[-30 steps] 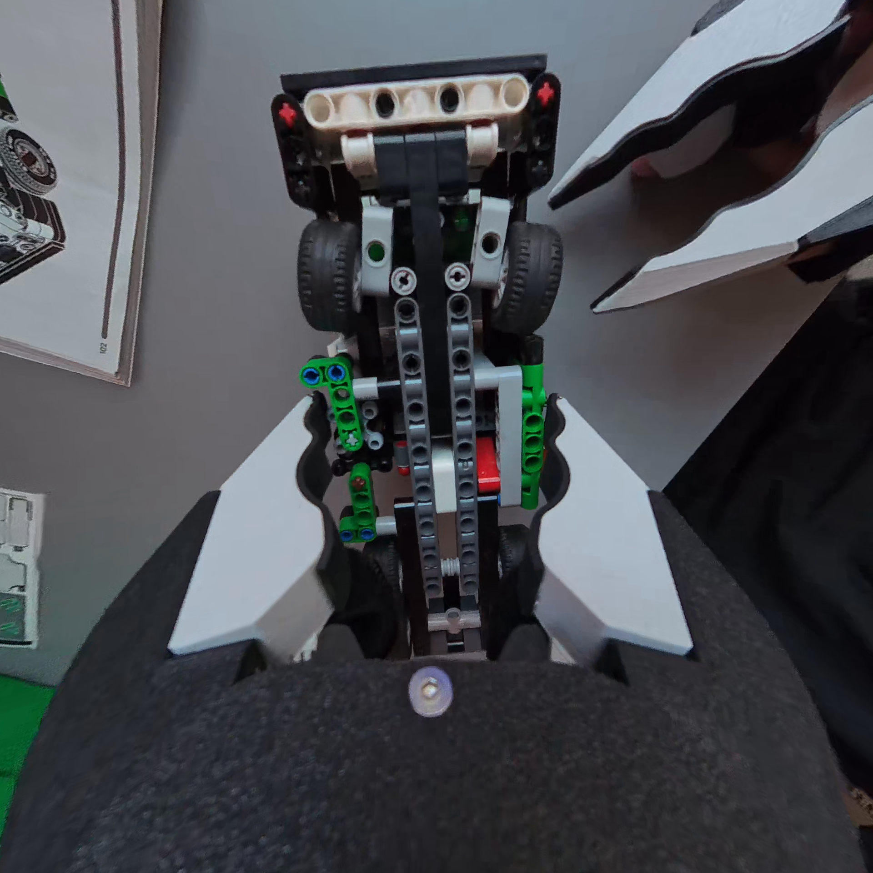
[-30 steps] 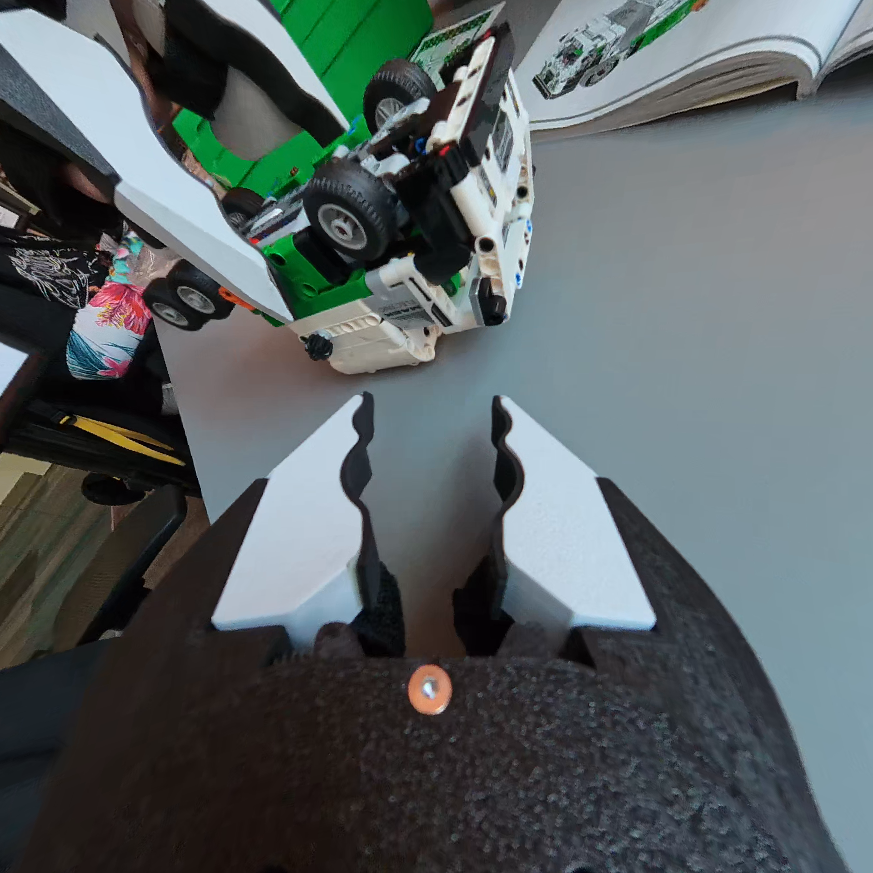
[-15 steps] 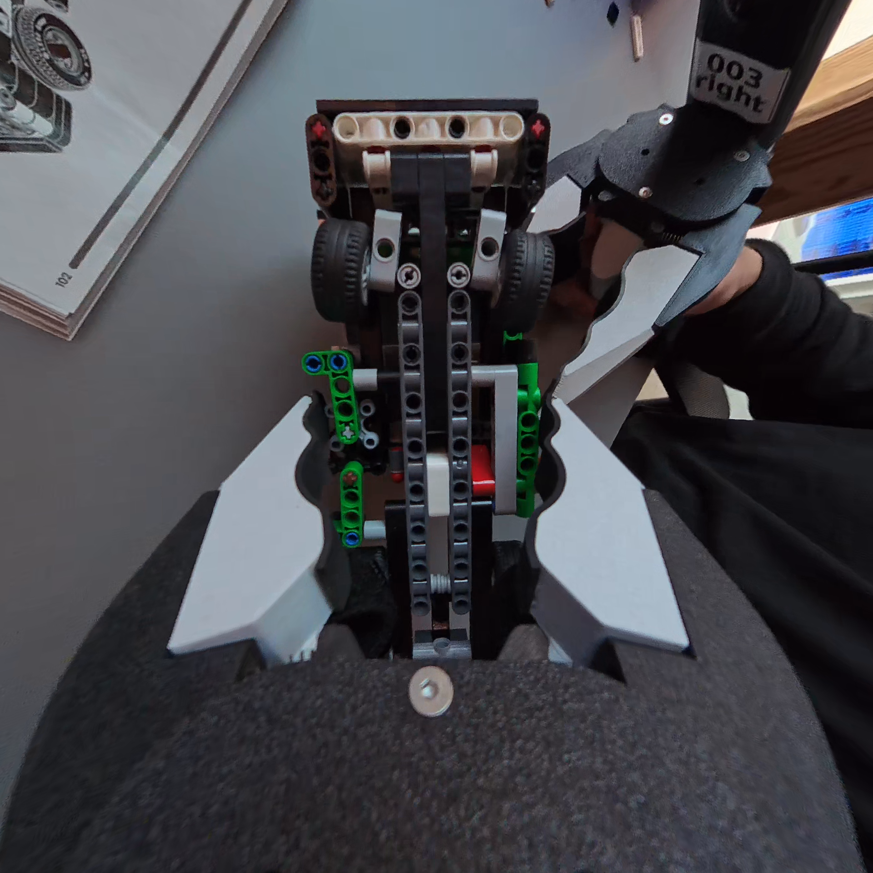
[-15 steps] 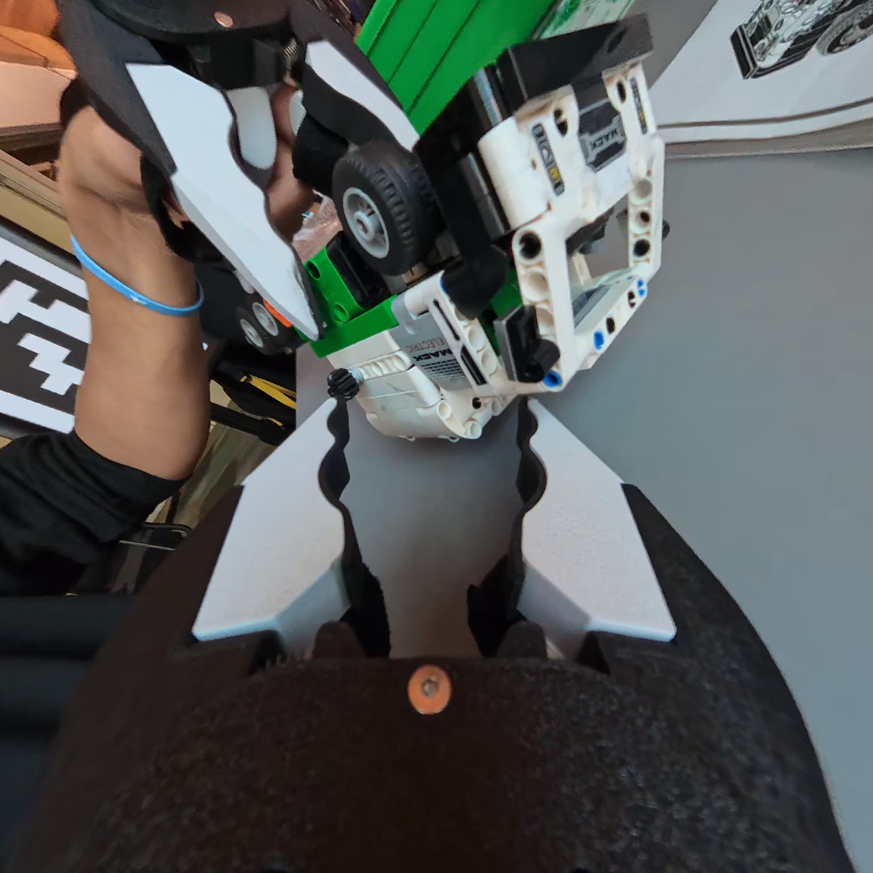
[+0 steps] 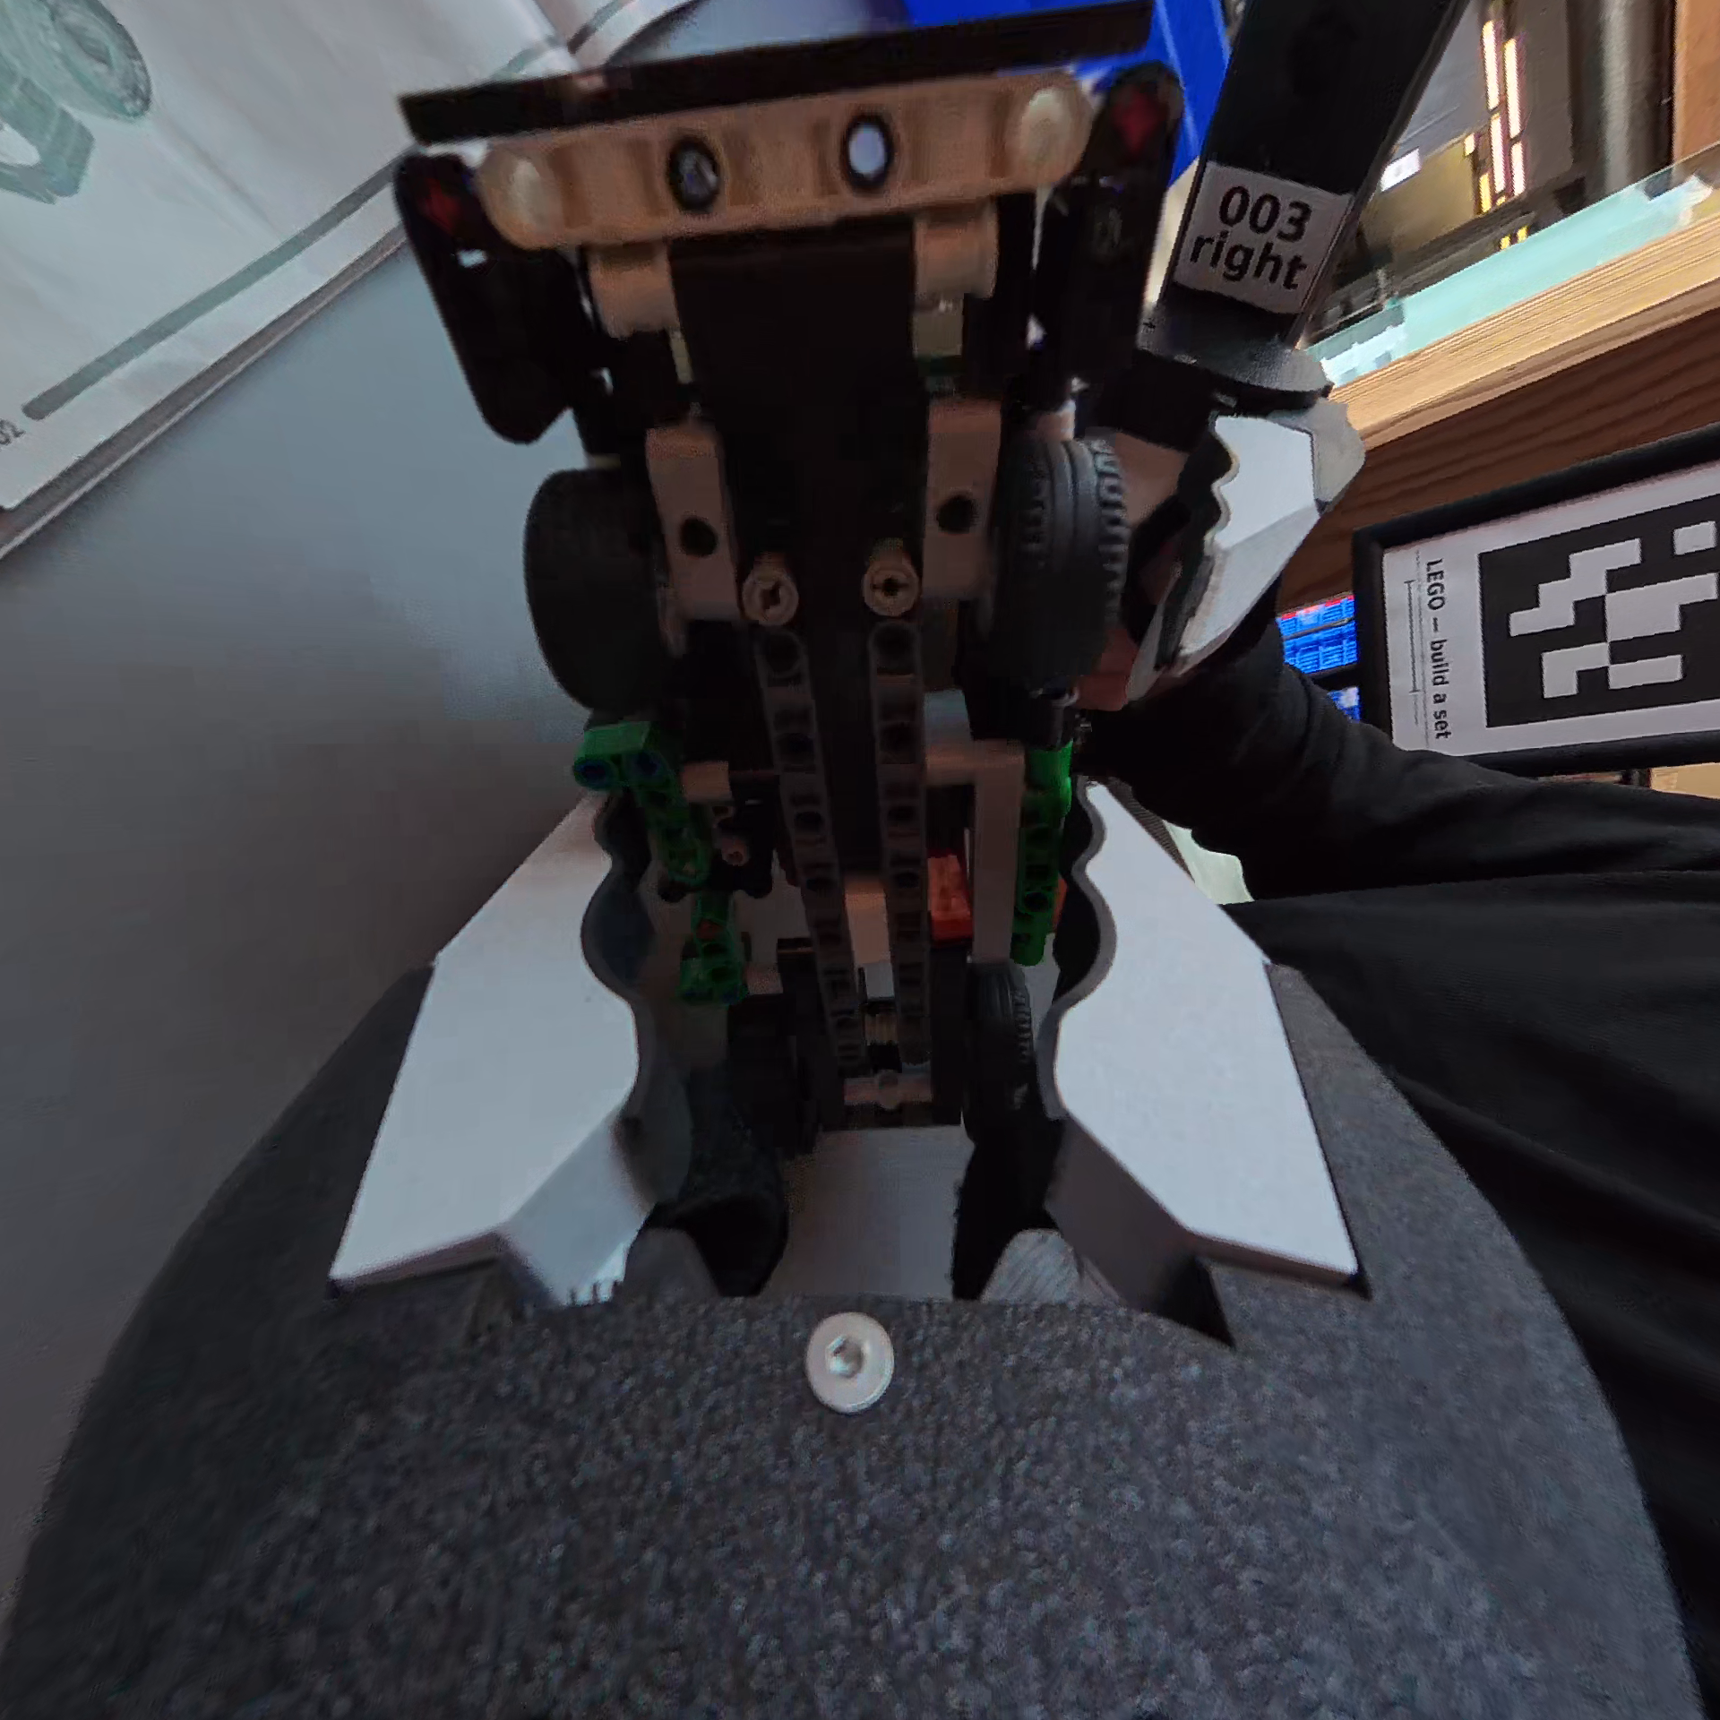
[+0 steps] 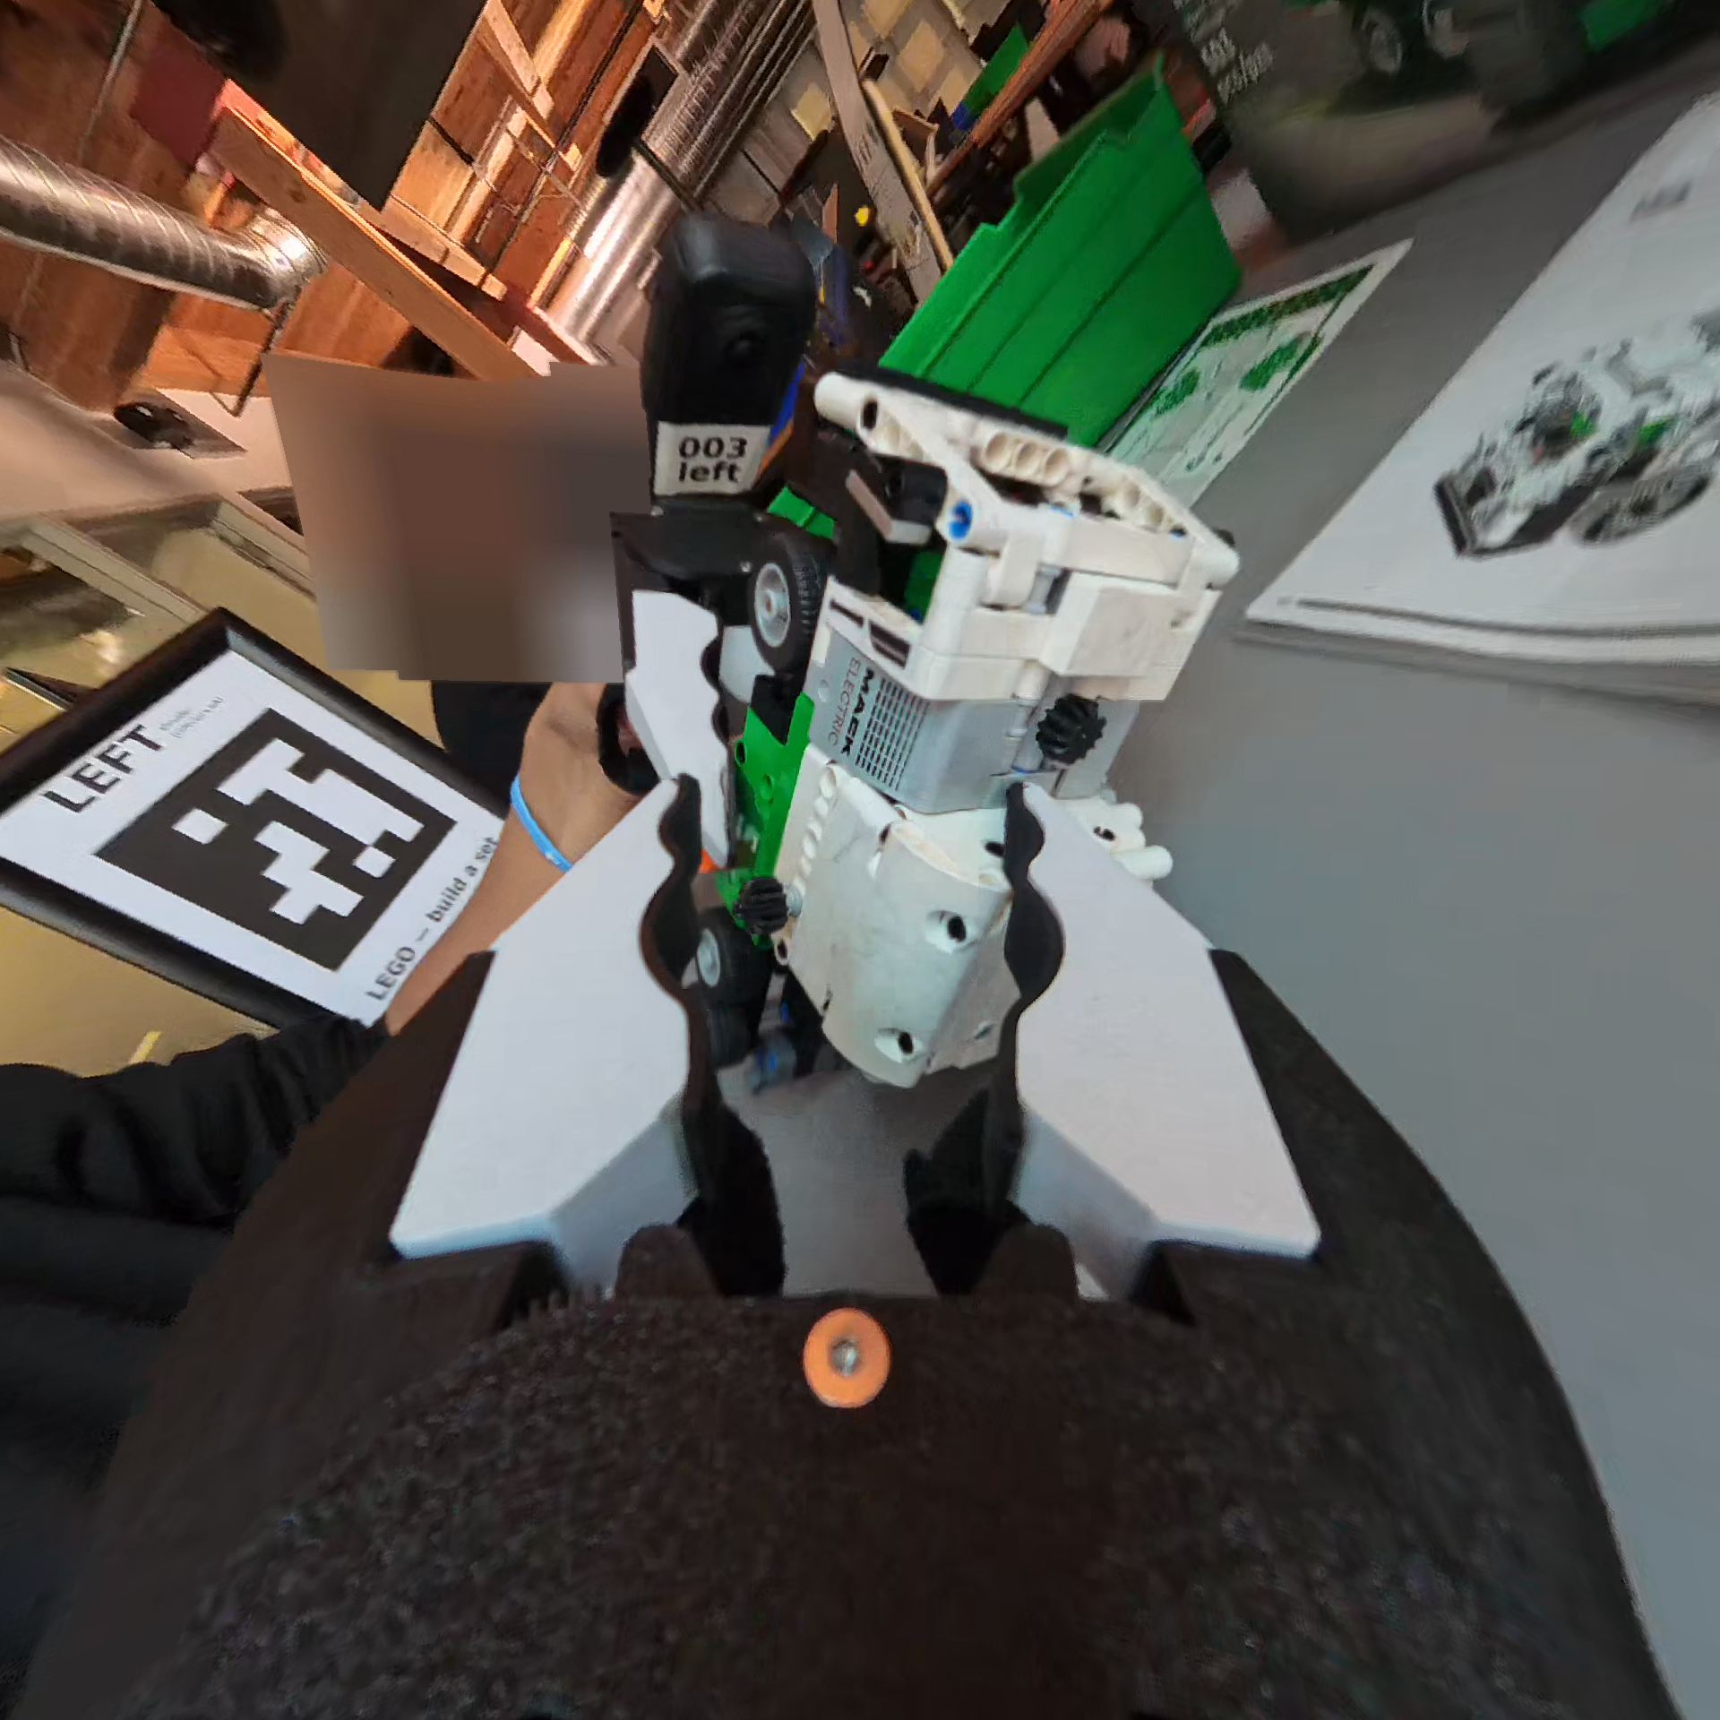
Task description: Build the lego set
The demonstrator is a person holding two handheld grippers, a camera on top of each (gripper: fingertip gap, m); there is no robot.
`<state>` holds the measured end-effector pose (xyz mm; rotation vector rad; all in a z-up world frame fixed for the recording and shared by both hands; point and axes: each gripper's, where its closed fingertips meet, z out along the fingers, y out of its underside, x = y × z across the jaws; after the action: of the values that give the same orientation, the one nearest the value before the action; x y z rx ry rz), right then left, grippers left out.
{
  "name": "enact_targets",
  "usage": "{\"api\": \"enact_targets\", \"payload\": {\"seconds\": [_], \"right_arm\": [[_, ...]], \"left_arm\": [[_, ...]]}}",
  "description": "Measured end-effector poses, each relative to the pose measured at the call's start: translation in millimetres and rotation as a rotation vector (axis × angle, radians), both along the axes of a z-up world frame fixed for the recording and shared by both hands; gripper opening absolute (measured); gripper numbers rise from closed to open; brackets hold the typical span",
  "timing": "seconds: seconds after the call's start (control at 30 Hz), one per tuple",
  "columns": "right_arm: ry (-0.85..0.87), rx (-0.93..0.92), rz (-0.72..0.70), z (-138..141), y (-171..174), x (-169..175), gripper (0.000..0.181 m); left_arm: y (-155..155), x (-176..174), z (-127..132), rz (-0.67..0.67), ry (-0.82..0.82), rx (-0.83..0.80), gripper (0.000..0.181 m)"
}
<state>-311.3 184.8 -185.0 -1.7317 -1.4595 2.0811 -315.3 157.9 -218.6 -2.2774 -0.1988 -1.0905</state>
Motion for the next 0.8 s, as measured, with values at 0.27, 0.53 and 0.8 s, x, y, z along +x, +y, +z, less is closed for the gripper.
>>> {"api": "enact_targets", "payload": {"seconds": [0.27,0.53,0.8], "right_arm": [[0.011,0.493,0.043,31,0,-12,0.044],[0.04,0.822,0.091,51,-15,-12,0.044],[0.089,0.906,0.102,53,-32,-2,0.046]], "left_arm": [[5,8,23,0.118,-0.012,0.33,0.088],[14,18,29,0.224,0.106,0.54,0.087],[7,25,24,0.222,0.177,0.606,0.086]]}}
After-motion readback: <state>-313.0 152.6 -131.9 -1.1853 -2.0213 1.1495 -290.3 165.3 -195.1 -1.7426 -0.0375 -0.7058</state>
